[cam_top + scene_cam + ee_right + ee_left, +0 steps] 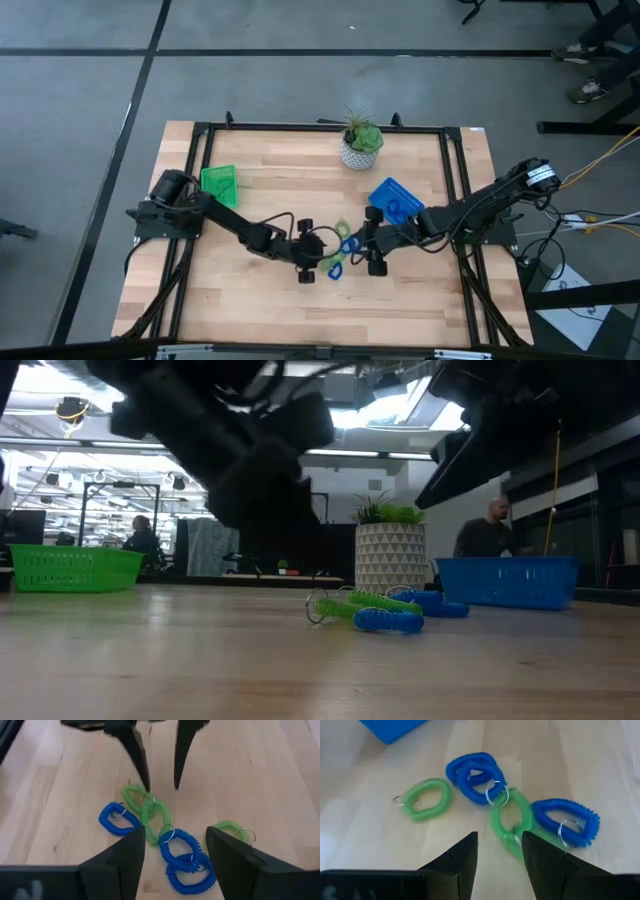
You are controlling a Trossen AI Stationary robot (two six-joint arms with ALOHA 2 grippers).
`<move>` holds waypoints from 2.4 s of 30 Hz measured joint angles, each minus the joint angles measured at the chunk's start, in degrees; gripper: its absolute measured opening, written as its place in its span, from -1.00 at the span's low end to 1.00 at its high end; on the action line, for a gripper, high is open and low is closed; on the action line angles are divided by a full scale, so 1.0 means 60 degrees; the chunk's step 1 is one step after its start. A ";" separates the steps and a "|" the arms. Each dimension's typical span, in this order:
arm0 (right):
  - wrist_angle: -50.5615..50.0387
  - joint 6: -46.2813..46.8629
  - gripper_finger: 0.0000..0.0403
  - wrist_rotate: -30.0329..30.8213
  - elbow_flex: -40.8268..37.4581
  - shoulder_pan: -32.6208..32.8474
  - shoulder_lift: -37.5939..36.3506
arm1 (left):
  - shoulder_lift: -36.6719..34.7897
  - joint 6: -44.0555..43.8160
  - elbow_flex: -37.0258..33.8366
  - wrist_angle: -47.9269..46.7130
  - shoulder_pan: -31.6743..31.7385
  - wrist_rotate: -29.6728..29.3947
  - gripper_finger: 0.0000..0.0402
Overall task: Sort spring keychains
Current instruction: Put the green spring keychain in the green bin
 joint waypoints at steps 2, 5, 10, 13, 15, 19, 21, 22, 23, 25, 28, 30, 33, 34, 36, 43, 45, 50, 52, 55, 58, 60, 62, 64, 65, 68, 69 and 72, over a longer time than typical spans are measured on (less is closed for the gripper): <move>0.0001 0.0138 0.04 0.0000 0.0000 0.0000 0.0000 | 0.0189 0.0197 0.0275 -0.0191 0.0098 0.0232 -0.26; -0.0006 0.0275 0.04 0.0000 0.0000 0.0000 0.0000 | 0.0459 0.0825 0.0658 -0.0516 0.0149 0.0933 -0.26; -0.0001 0.0120 0.04 0.0004 0.0007 0.0000 0.0000 | 0.0986 0.1785 0.0939 -0.0830 0.0127 0.1081 -0.26; 0.0002 -0.0002 0.04 0.0004 0.0007 -0.0025 0.0000 | 0.1135 0.2180 0.0997 -0.0686 0.0124 0.0730 -0.26; -0.0001 -0.0029 0.04 0.0010 0.0007 -0.0029 0.0000 | 0.1180 0.2333 0.1000 -0.0663 0.0104 0.0458 -0.26; -0.0001 -0.0049 0.04 0.0007 0.0007 -0.0029 0.0000 | 0.1194 0.2377 0.0994 -0.0586 0.0012 0.0348 -0.26; 0.0009 -0.0030 0.04 0.0007 0.0007 -0.0029 0.0000 | 0.1198 0.2471 0.0990 -0.0561 -0.0025 0.0325 -0.27; 0.0008 0.0008 0.04 0.0007 0.0007 -0.0029 0.0000 | 0.1201 0.2512 0.0990 -0.0567 -0.0029 0.0309 -0.28; 0.0004 0.0057 0.04 0.0007 0.0007 -0.0029 0.0000 | 0.1201 0.2537 0.0990 -0.0588 -0.0032 0.0307 -0.30; 0.0002 0.0198 0.04 0.0007 0.0007 -0.0029 0.0000 | 0.1205 0.2532 0.0990 -0.0700 -0.0033 0.0388 -0.37; 0.0002 0.0286 0.04 0.0007 0.0007 -0.0029 0.0000 | 0.1204 0.2363 0.0994 -0.0781 -0.0006 0.0784 -0.52; -0.0001 0.0360 0.04 0.0004 0.0007 -0.0032 0.0000 | 0.1198 0.2352 0.0997 -0.0831 0.0015 0.1176 -0.65; -0.0001 0.0392 0.04 0.0007 0.0007 -0.0033 0.0000 | 0.1192 0.2150 0.0997 -0.0897 0.0060 0.1546 -0.83; -0.0001 0.0392 0.04 0.0006 0.0007 -0.0033 0.0000 | 0.1189 0.2105 0.0997 -0.0946 0.0089 0.1671 -0.88; -0.0001 0.0384 0.04 0.0007 0.0007 -0.0033 0.0000 | 0.1187 0.2080 0.1005 -0.1102 0.0140 0.1811 -0.94; -0.0006 0.0170 0.04 0.0113 0.0011 -0.0047 0.0000 | 0.0763 0.2053 0.0955 -0.1706 -0.0027 0.1379 -0.87; -0.0009 0.0170 0.04 0.0106 0.0011 -0.0047 0.0000 | 0.0507 0.2051 0.0916 -0.2096 -0.0156 0.1068 -0.88; -0.0027 0.0204 0.04 0.0091 0.0011 -0.0047 0.0000 | -0.0465 0.1720 0.0954 -0.3154 -0.0632 -0.0588 -0.92; -0.0022 0.0211 0.04 0.0084 0.0011 -0.0047 0.0000 | -0.0792 0.1437 0.0932 -0.3608 -0.0858 -0.1351 -0.92; -0.0023 0.0217 0.04 0.0084 0.0011 -0.0047 0.0000 | -0.1444 0.0987 0.0935 -0.3967 -0.1241 -0.2496 -0.90; -0.0023 0.0210 0.04 0.0084 0.0011 -0.0047 0.0000 | -0.1961 0.0526 0.0951 -0.4444 -0.1673 -0.3483 -0.90; -0.0016 0.0210 0.04 0.0086 0.0013 -0.0047 0.0000 | -0.2308 0.0140 0.0946 -0.4805 -0.1975 -0.4266 -0.90; -0.0015 0.0206 0.04 0.0087 0.0014 -0.0047 0.0000 | -0.2630 -0.0382 0.0964 -0.5278 -0.2307 -0.5144 -0.90; -0.0012 0.0210 0.04 0.0087 0.0015 -0.0047 0.0000 | -0.2865 -0.0933 0.0961 -0.5748 -0.2594 -0.5980 -0.90; -0.0015 0.0206 0.04 0.0097 0.0015 -0.0047 0.0000 | -0.2970 -0.1235 0.0961 -0.6028 -0.2732 -0.6355 -0.90; -0.0012 0.0202 0.04 0.0160 0.0015 -0.0047 0.0000 | -0.3231 -0.2083 0.0961 -0.6755 -0.3117 -0.7333 -0.90; -0.0012 0.0202 0.04 0.0160 0.0015 -0.0047 0.0000 | -0.3273 -0.2351 0.0961 -0.7021 -0.3200 -0.7593 -0.90; -0.0012 0.0198 0.04 0.0184 0.0015 -0.0047 0.0000 | -0.3305 -0.3164 0.0961 -0.7763 -0.3304 -0.8076 -0.90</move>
